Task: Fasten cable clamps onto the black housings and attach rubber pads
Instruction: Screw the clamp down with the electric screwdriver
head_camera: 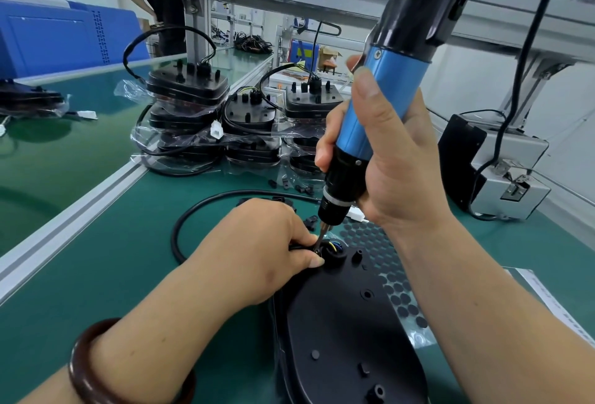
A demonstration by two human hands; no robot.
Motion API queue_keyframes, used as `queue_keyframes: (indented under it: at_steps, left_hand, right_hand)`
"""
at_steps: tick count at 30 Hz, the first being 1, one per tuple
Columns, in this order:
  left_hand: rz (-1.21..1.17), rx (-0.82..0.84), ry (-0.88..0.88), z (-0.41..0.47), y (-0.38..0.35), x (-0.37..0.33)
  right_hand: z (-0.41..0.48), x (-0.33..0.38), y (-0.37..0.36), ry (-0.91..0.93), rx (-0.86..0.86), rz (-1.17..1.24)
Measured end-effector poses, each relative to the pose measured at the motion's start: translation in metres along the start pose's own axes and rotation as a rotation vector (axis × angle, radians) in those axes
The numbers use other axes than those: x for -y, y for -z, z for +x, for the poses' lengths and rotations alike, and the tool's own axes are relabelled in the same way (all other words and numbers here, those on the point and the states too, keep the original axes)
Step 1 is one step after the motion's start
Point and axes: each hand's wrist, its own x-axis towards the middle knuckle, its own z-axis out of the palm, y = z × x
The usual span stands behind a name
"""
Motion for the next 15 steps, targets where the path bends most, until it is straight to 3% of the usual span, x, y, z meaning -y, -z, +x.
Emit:
queue_keyframes:
  at_steps: [15]
  left_hand:
    - [-0.023,0.039,-0.022,0.000,0.003,0.001]
  right_hand:
    - [0.009,-0.004,-0.008,-0.055,0.145,0.043]
